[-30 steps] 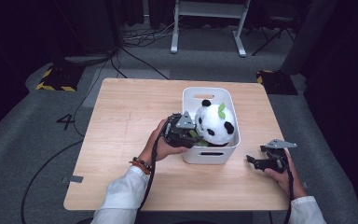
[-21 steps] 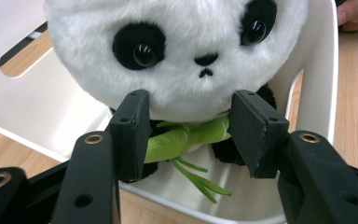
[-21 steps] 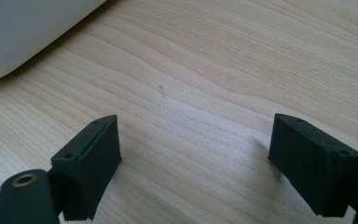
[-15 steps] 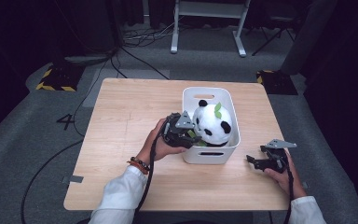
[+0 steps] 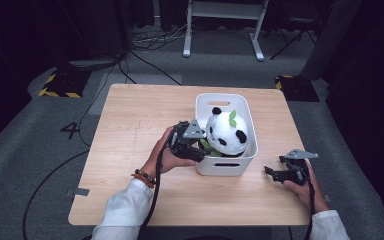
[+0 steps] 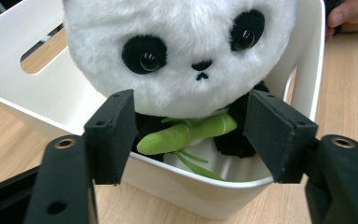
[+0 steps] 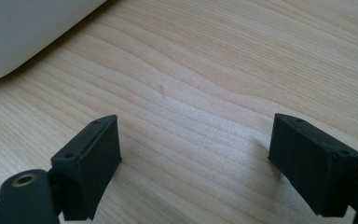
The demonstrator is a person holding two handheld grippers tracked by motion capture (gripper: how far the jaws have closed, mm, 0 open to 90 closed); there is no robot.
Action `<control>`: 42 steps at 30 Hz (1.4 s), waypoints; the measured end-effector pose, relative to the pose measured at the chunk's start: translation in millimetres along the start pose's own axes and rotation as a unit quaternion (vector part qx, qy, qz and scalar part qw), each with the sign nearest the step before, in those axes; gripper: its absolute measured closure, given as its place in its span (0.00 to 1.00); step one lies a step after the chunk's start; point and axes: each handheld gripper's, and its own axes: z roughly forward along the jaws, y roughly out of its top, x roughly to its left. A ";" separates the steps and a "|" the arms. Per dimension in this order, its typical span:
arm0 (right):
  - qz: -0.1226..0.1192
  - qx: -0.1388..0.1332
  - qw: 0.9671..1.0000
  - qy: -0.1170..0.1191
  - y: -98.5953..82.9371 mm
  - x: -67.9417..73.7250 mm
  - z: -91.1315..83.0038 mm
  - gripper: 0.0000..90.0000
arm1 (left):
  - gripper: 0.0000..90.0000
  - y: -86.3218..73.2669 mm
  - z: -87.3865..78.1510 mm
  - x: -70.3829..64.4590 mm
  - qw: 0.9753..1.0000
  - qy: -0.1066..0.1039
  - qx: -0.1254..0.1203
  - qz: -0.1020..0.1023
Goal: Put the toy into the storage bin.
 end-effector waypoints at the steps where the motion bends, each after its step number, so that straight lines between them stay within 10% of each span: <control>1: 0.000 0.000 1.000 0.000 0.0 0.0 0.0 0.18 | 0.35 -0.2 -0.3 -0.3 1.000 0.006 -0.002 -0.002; 12: 0.000 0.000 1.000 0.000 0.0 0.0 0.0 0.18 | 0.18 -2.5 -4.8 -0.3 0.999 0.035 -0.005 -0.016; 42: 0.000 0.000 1.000 0.000 0.0 0.0 0.0 0.18 | 0.18 -23.4 -43.7 2.9 0.996 0.088 -0.022 -0.024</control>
